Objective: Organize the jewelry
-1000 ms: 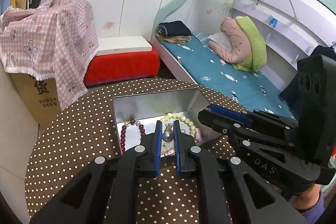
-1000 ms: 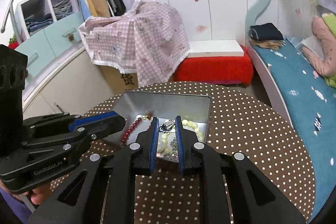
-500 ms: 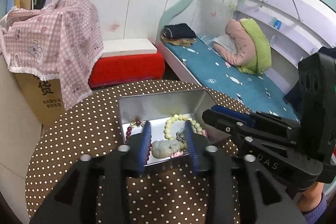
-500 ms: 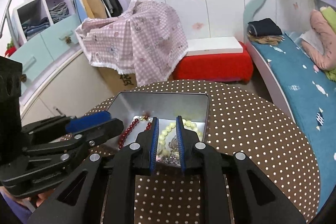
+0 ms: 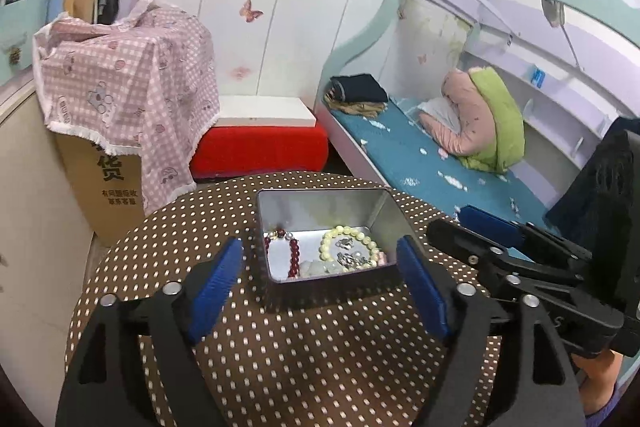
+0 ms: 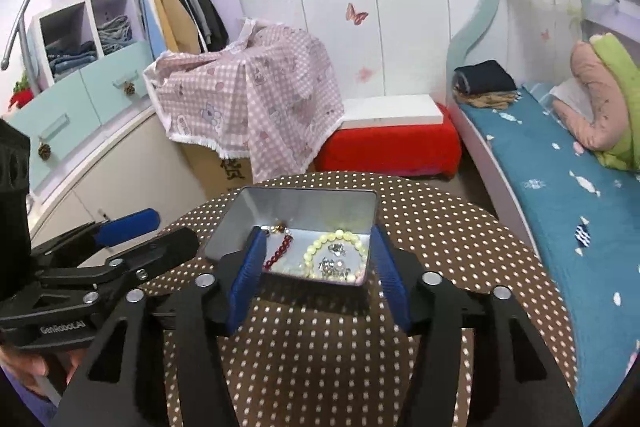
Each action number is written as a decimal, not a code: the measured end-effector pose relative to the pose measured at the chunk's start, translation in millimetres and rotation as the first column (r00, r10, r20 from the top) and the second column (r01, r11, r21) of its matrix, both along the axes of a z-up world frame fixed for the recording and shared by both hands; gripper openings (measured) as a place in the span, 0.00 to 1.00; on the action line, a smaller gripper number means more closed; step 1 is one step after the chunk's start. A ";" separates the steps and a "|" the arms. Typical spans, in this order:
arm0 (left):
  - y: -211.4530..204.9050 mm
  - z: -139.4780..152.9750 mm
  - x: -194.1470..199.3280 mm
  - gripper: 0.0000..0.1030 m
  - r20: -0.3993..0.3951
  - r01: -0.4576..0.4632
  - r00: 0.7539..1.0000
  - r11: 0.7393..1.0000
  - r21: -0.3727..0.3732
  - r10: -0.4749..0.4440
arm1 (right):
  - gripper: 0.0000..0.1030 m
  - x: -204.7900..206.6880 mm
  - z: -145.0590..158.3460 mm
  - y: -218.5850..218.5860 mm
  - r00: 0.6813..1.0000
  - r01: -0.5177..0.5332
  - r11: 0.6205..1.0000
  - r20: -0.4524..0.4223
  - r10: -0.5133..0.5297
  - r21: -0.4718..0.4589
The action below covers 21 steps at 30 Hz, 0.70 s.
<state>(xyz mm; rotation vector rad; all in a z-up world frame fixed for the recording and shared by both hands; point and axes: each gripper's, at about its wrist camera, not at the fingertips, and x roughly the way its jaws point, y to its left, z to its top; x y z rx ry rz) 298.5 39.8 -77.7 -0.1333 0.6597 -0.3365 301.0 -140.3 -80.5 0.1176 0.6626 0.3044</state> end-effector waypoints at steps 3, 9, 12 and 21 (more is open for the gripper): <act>2.1 8.1 -23.2 0.80 0.025 -0.027 0.999 1.000 0.010 0.027 | 0.61 -22.7 13.2 -1.2 1.000 0.013 1.000 0.027 -0.012 -0.011; 0.7 29.1 -71.2 0.80 0.092 -0.104 0.991 0.992 0.074 0.097 | 0.66 -78.1 38.7 2.9 0.995 0.047 0.997 0.094 -0.041 -0.069; 2.1 43.8 -96.2 0.80 0.128 -0.111 0.987 0.992 0.065 0.102 | 0.68 -108.9 52.5 2.7 0.988 0.083 0.993 0.137 -0.070 -0.087; 0.9 84.7 -175.7 0.84 0.264 -0.125 0.958 0.991 0.050 0.108 | 0.77 -201.3 93.6 4.6 0.951 0.159 0.981 0.284 -0.123 -0.108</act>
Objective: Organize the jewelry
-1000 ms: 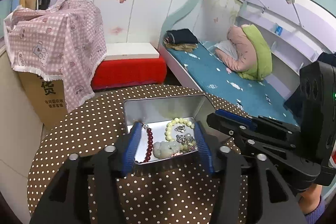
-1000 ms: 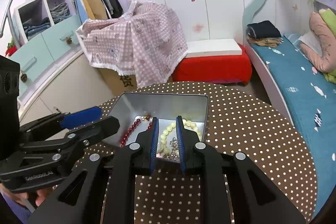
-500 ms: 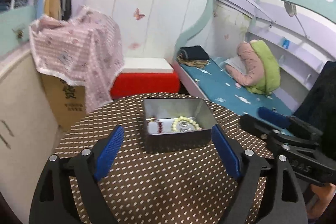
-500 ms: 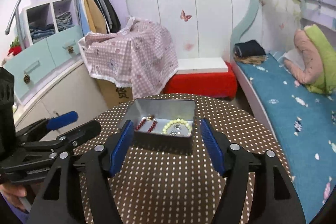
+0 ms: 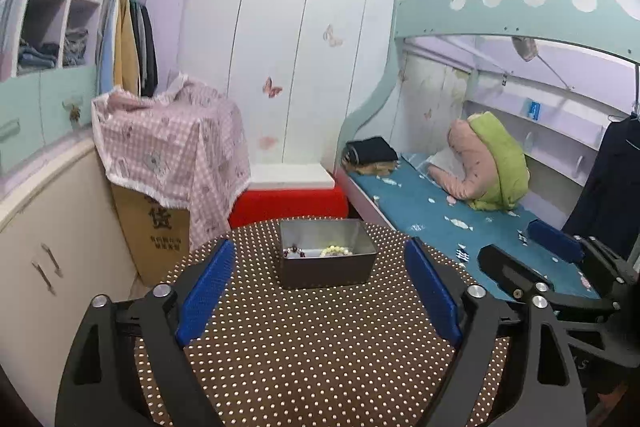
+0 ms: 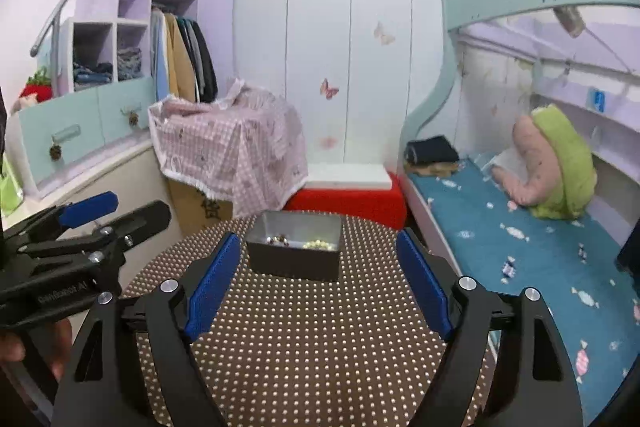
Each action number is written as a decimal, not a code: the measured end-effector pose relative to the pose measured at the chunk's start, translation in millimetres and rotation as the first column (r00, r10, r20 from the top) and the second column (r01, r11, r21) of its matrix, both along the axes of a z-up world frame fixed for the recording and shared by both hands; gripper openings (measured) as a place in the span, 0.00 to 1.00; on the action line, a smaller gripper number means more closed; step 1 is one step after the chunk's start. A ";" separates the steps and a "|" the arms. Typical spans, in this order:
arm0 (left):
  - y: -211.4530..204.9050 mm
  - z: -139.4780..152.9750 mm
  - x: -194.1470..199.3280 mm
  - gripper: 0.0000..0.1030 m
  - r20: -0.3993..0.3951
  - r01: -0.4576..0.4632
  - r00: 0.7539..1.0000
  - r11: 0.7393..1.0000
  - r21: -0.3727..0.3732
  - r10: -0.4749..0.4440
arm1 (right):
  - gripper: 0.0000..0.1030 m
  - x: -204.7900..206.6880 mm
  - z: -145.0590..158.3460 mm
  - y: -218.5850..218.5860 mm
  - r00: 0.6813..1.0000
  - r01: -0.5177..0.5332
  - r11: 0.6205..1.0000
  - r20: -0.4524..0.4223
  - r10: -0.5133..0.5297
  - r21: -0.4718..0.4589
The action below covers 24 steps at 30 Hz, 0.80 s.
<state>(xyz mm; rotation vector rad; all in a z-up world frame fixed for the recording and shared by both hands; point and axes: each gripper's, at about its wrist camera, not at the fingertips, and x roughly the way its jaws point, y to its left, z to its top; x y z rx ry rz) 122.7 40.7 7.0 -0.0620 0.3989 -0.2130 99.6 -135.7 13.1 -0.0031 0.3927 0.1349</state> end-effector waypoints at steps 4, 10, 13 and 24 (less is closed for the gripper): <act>0.1 15.0 -36.0 0.89 0.074 -0.026 0.997 1.000 0.015 0.025 | 0.79 -34.4 18.5 0.6 0.998 0.014 1.000 0.061 -0.014 -0.002; -1.2 33.2 -79.5 0.89 0.165 -0.054 0.985 0.998 0.033 0.048 | 0.81 -76.3 39.6 3.5 0.990 0.043 0.999 0.133 -0.040 -0.016; -1.8 39.6 -98.1 0.89 0.202 -0.062 0.978 0.998 0.032 0.054 | 0.81 -97.2 47.7 3.5 0.985 0.056 0.998 0.163 -0.053 -0.013; -6.3 49.5 -143.1 0.89 0.283 -0.069 0.958 0.997 0.047 0.052 | 0.83 -149.9 61.5 -0.1 0.966 0.117 0.993 0.232 -0.113 -0.002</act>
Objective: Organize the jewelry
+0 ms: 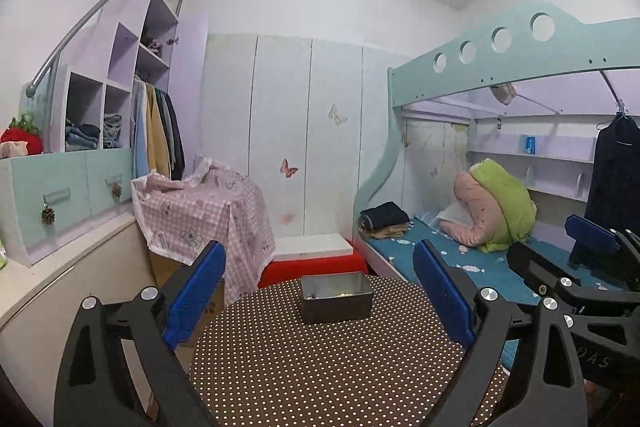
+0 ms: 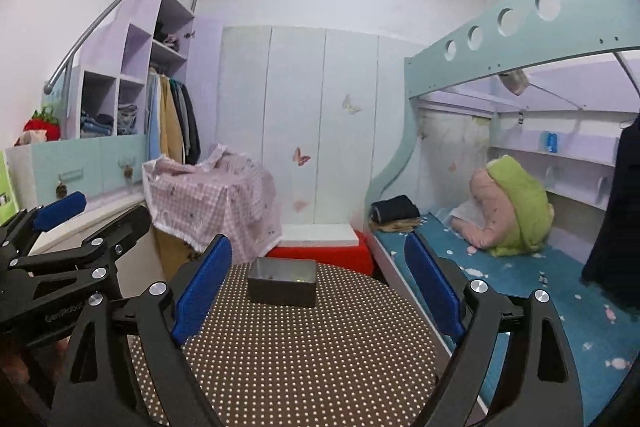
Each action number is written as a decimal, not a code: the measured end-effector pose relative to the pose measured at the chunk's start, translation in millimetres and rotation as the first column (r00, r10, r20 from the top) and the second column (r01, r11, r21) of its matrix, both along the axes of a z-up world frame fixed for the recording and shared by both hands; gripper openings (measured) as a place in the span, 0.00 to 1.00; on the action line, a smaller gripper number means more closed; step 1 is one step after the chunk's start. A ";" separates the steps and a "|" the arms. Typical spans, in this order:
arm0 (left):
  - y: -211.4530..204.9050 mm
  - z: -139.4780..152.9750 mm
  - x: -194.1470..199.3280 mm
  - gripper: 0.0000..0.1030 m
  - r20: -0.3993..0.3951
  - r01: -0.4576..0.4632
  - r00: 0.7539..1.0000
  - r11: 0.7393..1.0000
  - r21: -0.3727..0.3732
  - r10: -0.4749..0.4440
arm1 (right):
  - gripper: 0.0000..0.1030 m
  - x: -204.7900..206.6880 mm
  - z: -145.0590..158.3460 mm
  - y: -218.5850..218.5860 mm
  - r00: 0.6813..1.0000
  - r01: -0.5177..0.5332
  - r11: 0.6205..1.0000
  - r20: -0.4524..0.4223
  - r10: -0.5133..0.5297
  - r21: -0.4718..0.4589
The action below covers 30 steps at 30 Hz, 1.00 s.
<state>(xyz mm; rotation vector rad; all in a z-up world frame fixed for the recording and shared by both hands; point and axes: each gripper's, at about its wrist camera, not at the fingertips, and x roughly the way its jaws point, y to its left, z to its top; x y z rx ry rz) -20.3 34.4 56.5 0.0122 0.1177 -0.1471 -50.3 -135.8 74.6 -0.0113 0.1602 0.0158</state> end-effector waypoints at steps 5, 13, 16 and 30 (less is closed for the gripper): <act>-1.7 2.9 -11.5 0.92 0.020 0.002 1.000 1.000 0.006 -0.002 | 0.84 -15.0 1.9 -3.1 1.000 0.012 1.000 0.017 -0.012 0.006; -3.0 4.7 -20.9 0.93 0.051 -0.014 0.999 1.000 0.011 0.013 | 0.85 -22.3 4.6 -4.8 0.999 0.018 1.000 0.034 -0.018 0.010; -3.9 2.8 -21.4 0.93 0.058 -0.021 0.998 1.000 0.010 0.020 | 0.85 -22.3 3.5 -4.8 0.999 0.017 1.000 0.033 -0.018 0.011; -6.4 0.1 -18.3 0.93 0.054 -0.018 0.998 0.999 0.030 0.017 | 0.85 -20.5 0.1 -3.4 1.000 0.019 1.000 0.017 -0.019 0.015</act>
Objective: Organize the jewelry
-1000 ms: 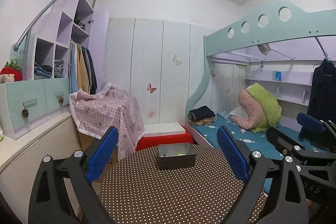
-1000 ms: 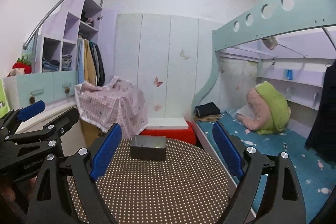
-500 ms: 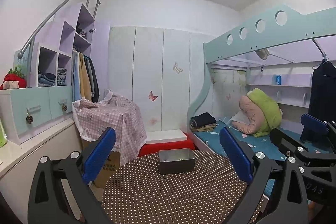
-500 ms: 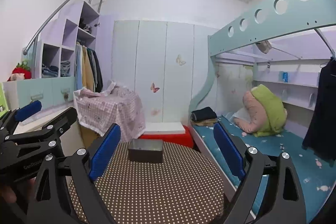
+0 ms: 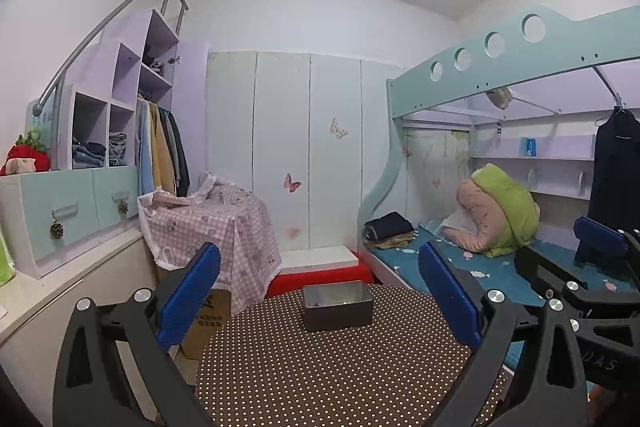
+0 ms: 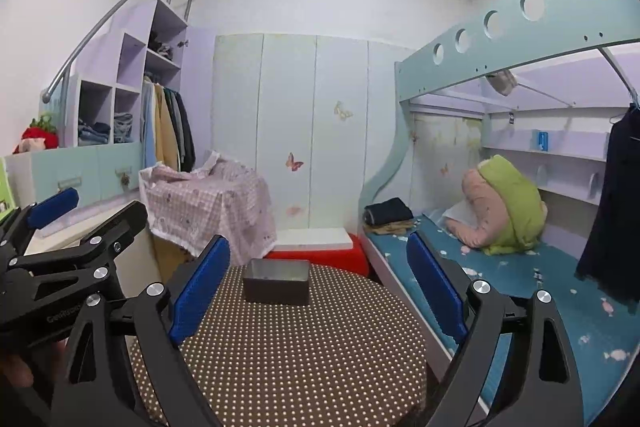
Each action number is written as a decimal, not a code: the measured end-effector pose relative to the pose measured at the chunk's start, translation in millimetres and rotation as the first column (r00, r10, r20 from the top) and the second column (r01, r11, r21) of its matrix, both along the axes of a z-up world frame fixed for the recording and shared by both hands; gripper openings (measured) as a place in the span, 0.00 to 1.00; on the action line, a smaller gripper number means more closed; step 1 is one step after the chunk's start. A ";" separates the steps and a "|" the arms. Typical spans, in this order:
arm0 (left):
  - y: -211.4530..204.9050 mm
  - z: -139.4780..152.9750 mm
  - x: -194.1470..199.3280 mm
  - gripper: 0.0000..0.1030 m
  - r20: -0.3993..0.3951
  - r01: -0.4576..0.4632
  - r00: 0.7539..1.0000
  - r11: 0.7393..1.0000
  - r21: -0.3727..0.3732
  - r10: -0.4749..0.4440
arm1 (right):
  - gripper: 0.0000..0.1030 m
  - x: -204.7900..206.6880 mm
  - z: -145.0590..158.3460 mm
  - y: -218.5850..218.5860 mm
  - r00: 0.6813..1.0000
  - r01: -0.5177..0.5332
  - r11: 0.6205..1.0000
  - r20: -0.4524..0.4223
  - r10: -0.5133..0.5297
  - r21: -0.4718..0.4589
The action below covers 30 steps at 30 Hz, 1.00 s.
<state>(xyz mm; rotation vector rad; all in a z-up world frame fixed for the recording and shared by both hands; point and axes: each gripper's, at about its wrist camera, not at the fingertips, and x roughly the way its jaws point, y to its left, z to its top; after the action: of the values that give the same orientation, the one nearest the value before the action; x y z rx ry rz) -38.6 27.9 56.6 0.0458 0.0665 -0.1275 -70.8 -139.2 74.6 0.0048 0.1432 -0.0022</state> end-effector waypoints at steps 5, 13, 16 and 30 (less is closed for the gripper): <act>-0.3 -0.5 -0.2 0.93 0.005 0.002 1.000 1.000 -0.001 -0.002 | 0.85 1.2 -0.9 -0.8 1.000 -0.001 1.000 0.002 0.001 0.001; -2.0 -3.5 3.7 0.93 -0.004 0.005 1.000 1.000 0.003 -0.005 | 0.85 3.3 -2.5 -1.7 1.000 0.001 1.000 -0.008 -0.001 0.002; -2.2 -3.9 5.0 0.93 -0.004 0.005 1.000 1.000 0.003 -0.005 | 0.85 4.1 -3.3 -1.7 1.000 0.002 1.000 -0.010 -0.002 0.003; -1.6 -3.6 6.3 0.93 -0.007 0.006 1.000 1.000 0.003 -0.006 | 0.85 5.0 -4.2 -0.7 1.000 0.002 1.000 -0.011 -0.002 0.004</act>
<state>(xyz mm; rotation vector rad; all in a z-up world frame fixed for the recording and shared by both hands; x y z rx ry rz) -32.4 26.3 53.1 0.0490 0.0736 -0.1337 -65.8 -140.0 70.4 0.0093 0.1544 -0.0039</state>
